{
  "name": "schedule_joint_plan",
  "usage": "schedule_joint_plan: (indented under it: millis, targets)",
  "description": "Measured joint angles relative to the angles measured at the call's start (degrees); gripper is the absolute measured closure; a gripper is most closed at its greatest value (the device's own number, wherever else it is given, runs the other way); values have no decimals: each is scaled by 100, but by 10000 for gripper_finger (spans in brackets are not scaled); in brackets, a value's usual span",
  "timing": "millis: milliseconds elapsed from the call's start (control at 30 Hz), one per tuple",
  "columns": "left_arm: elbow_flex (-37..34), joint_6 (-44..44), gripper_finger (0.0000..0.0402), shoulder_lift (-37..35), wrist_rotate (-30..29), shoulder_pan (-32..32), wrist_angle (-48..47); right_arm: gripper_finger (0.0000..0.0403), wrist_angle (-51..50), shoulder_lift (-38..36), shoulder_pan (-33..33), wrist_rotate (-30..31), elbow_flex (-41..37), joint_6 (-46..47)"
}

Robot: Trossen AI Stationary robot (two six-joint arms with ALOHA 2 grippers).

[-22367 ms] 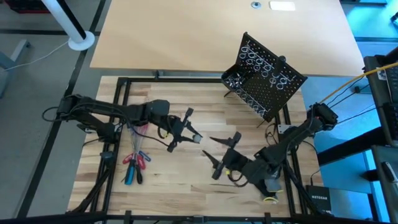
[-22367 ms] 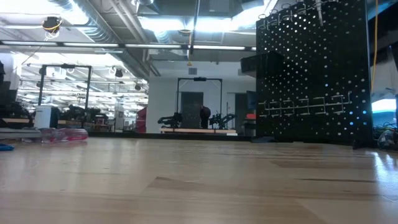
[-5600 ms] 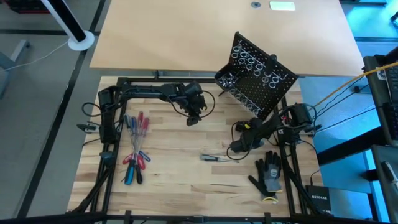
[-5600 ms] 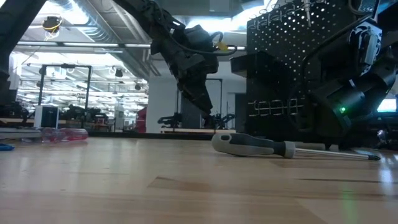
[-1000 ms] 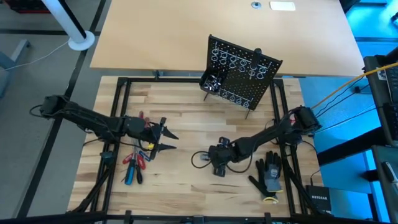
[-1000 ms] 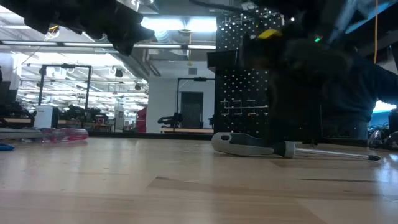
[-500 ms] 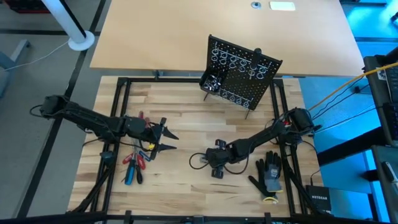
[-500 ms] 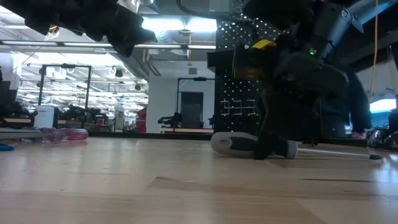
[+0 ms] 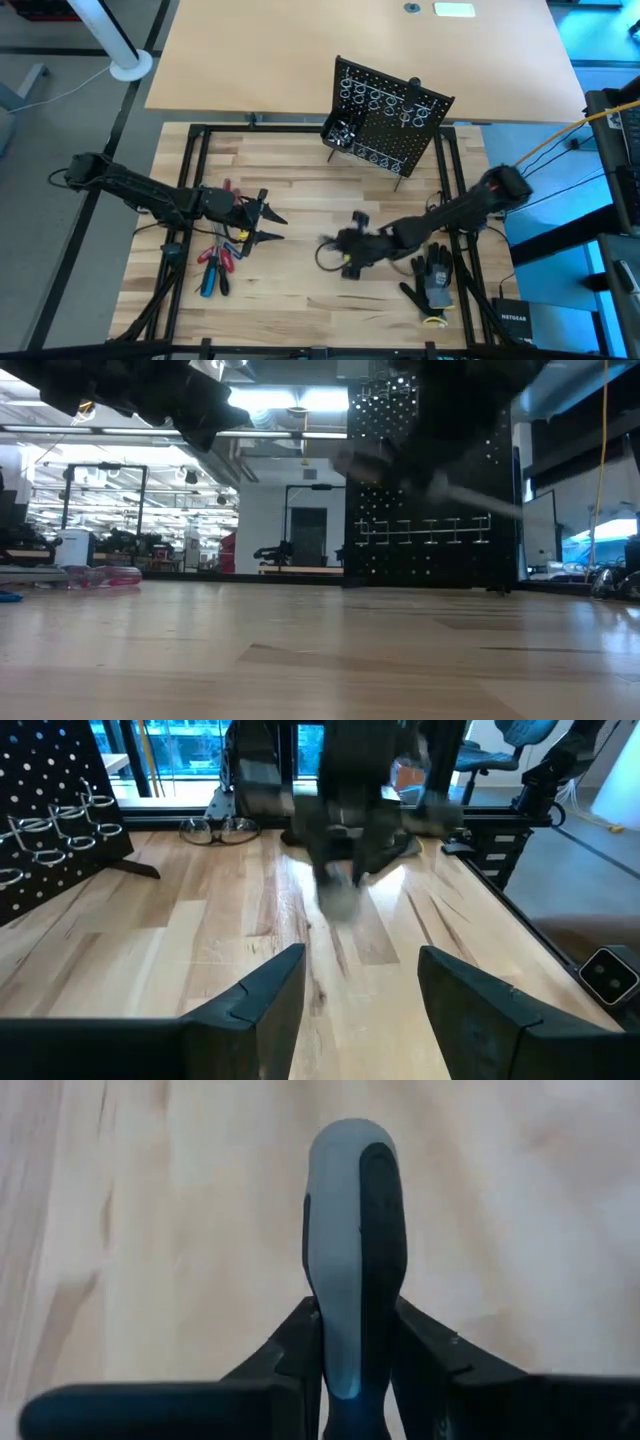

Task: Hang tools onto peg board
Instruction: Hang the right gray screwdriver on the black pegboard

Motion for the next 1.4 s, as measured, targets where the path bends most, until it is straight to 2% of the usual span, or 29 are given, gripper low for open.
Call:
schedule_joint_plan:
  millis: [200,467,567,800,967,1167,1400]
  targets:
    - [0,-9,218,0,0,0,-5,317,-329,-1309,59,1403,5,-158]
    - [0,-8,218,0,0,0,-5,317,-211,-2953,80,3208,6,-1089]
    - [0,-9,218,0,0,0,-9,317,210,-3440,78,3770,9,-1745]
    - [0,-10,218,0,0,0,-7,317,1751,-4115,76,4426,9,-3802]
    - [0,-11,218,0,0,0,-10,317,3489,-4330,73,4432,9,-5583]
    - [0,-10,218,0,0,0,-7,317,5578,-4446,-6,3534,10,-7334]
    - [0,-7,218,0,-63,0,-1,317,6276,-4427,-1120,2627,-187,-7583]
